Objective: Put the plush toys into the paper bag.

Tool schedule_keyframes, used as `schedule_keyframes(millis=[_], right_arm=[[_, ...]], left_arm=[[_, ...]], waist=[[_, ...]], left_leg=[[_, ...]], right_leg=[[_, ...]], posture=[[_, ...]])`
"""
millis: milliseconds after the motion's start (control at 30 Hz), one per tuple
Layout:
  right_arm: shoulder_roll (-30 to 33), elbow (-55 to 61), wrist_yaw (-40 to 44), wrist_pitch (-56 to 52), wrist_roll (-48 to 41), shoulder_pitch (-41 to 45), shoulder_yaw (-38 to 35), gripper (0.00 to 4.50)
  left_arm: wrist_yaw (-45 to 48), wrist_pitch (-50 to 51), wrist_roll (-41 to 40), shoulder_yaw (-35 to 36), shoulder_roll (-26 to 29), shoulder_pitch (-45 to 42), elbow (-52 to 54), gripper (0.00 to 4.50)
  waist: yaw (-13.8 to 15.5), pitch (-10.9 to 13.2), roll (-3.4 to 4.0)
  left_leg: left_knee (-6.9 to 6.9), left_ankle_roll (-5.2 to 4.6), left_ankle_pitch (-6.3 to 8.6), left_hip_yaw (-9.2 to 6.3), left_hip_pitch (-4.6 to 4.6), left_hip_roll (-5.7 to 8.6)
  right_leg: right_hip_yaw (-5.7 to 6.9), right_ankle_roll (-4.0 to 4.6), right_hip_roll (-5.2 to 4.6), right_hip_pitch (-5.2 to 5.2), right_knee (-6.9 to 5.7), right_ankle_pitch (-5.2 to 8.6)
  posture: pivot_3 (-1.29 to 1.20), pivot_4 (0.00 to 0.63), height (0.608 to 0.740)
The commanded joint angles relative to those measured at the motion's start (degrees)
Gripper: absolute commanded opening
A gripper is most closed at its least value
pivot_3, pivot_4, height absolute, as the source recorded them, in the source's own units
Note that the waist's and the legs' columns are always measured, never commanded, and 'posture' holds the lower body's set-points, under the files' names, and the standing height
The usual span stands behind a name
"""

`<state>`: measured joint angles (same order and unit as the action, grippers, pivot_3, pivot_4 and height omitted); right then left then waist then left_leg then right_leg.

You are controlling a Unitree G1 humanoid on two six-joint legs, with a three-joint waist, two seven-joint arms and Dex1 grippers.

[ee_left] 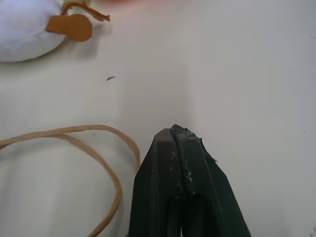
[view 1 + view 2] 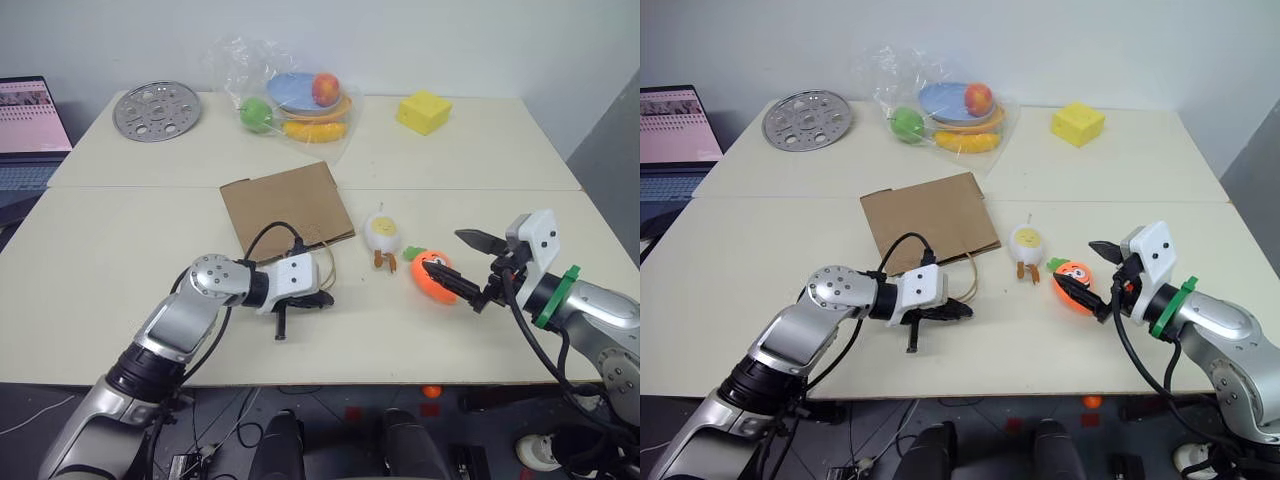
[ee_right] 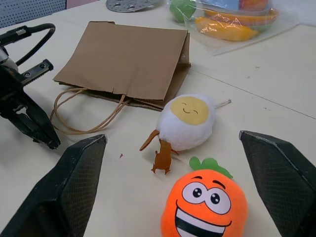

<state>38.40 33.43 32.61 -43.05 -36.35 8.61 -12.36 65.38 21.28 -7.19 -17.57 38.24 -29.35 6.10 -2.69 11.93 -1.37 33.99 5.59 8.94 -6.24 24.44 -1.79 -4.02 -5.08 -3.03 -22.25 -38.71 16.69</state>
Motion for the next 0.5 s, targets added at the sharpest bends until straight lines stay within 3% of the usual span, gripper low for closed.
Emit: schedule_keyframes(millis=[33, 267, 400, 500], right_arm=[[0.63, 0.11, 0.57, 1.95, 0.60, 1.17, -0.57, 4.50], [0.22, -0.59, 0.90, 2.64, 1.19, 1.32, 0.07, 4.50], [-0.03, -0.84, 0.87, 2.81, 1.25, 1.42, 0.35, 4.50], [-0.25, -0.79, 0.59, 2.78, 1.25, 1.36, 0.43, 4.50]], left_arm=[[0.79, 3.20, -3.71, 3.92, 0.20, -3.03, 0.28, 0.04], [3.03, 2.68, -6.41, 7.48, 2.63, -5.54, -1.66, 0.04], [4.54, 4.18, -7.82, 6.69, 3.63, -2.33, 1.72, 0.89], [2.35, 1.73, -4.48, 5.22, 3.60, 0.31, 3.67, 1.83]], waist=[[0.00, 0.00, 0.00], [-0.18, 0.00, 0.00], [-0.21, 0.00, 0.00], [-0.16, 0.00, 0.00]], left_leg=[[0.00, 0.00, 0.00, 0.00, 0.00, 0.00], [-0.02, 0.00, 0.00, -0.01, 0.00, 0.00], [-0.05, -0.01, 0.01, -0.01, 0.00, 0.00], [-0.03, -0.01, 0.01, -0.01, 0.00, 0.00]], right_leg=[[0.00, 0.00, 0.00, 0.00, 0.00, 0.00], [0.01, 0.00, 0.00, 0.00, 0.00, 0.00], [0.02, 0.01, 0.00, -0.02, 0.00, -0.01], [0.01, 0.01, 0.00, -0.01, 0.00, 0.00]], posture=[[0.00, 0.150, 0.740], [0.00, 0.150, 0.740], [0.00, 0.150, 0.740], [0.00, 0.150, 0.740]])
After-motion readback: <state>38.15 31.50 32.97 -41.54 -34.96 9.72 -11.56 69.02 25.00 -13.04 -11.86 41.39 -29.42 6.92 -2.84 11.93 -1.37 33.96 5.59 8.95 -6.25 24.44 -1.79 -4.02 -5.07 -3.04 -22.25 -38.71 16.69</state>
